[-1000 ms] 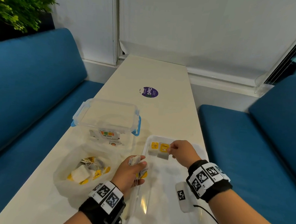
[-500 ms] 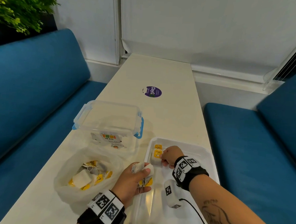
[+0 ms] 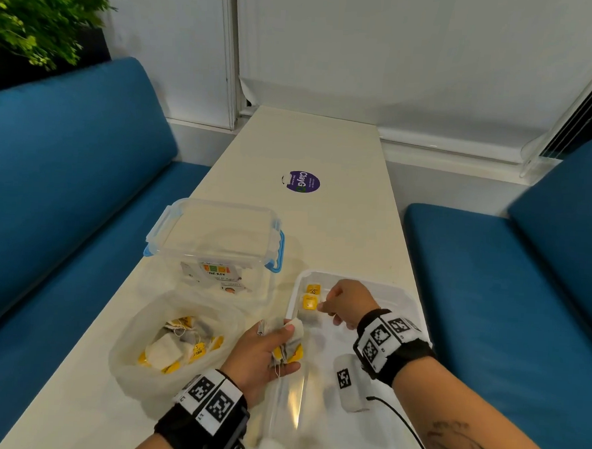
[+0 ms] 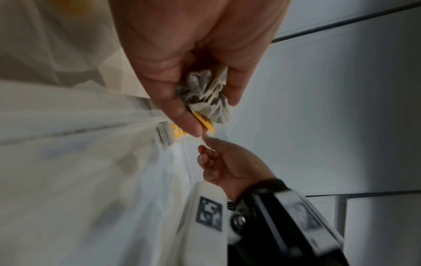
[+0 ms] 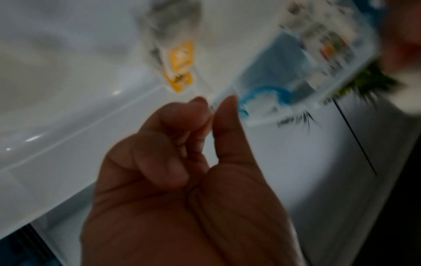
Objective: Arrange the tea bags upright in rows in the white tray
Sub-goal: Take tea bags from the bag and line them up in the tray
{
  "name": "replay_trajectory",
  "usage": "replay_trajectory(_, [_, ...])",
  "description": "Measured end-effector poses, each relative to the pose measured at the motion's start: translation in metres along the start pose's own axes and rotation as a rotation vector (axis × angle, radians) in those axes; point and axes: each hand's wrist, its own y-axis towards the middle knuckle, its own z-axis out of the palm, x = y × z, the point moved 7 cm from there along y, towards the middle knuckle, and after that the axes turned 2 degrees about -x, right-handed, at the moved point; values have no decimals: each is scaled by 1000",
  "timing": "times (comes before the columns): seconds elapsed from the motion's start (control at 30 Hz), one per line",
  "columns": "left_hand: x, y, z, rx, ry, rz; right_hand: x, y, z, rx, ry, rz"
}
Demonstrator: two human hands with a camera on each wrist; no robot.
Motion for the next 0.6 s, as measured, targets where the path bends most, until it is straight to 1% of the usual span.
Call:
replay_trajectory(0.1, [-2, 1, 3, -5, -71, -5, 19, -37, -3, 116, 179, -155])
replay_trajectory(0.17, [-4, 0, 9, 9, -101, -5, 27, -57, 3, 207, 172, -221])
replay_trajectory(0.23, [-7, -1, 17, 29, -116, -10, 28, -67, 9, 248, 174, -241])
replay_trajectory(0.27, [-8, -1, 20, 40, -114, -8, 28, -69, 11, 244, 208, -253])
replay_trajectory(0.33, [-8, -2, 26, 52, -104, 0, 28, -73, 7, 184, 286, -295])
replay_trajectory(0.43, [-6, -4, 30, 73, -86, -11, 26, -77, 0, 115, 295, -343])
replay_trajectory(0.5, [-5, -6, 30, 105, -49, -2, 20, -79, -1, 114, 291, -316])
replay_trajectory(0.6, [-7, -9, 30, 144, 106, 59, 15, -82, 0, 149, 267, -289])
